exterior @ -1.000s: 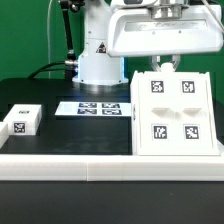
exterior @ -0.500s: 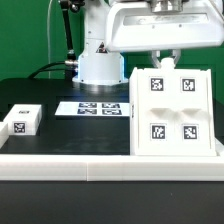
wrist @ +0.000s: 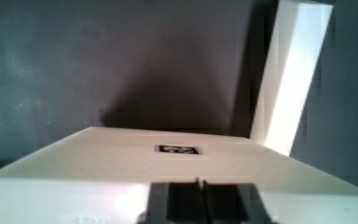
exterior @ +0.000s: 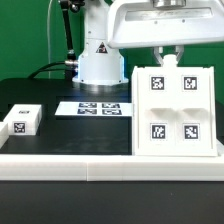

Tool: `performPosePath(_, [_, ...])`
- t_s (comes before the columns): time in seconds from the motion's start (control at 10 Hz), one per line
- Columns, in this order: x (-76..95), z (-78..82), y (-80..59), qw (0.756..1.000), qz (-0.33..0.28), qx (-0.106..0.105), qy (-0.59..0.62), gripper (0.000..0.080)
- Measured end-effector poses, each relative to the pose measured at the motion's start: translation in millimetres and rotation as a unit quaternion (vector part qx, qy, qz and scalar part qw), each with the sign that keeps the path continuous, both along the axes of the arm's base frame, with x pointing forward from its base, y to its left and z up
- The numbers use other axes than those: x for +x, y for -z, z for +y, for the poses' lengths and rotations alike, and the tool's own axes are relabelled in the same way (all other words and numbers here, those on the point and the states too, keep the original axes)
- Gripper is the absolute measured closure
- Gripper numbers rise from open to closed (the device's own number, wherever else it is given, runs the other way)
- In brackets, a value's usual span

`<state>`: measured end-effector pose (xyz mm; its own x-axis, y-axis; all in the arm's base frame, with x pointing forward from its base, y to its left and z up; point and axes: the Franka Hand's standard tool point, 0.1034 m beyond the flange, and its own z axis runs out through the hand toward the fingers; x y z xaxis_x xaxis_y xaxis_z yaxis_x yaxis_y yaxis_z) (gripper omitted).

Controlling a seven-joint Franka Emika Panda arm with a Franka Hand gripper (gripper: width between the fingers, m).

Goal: Assemble cabinet

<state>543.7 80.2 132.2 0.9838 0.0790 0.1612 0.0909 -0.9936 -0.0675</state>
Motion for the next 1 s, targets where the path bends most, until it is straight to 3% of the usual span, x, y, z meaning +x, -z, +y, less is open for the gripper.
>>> performPosePath(0.3, [-6.6, 0.4, 3.7, 1.0, 0.004, -0.001, -0.001, 0.0795])
performPosePath(0.8, [1.5, 2.2, -9.6, 1.0, 0.01, 0.003, -0.002, 0.0795])
performPosePath(1.0, [0.6, 2.0, -7.9, 1.0, 0.012, 0.003, -0.002, 0.0795])
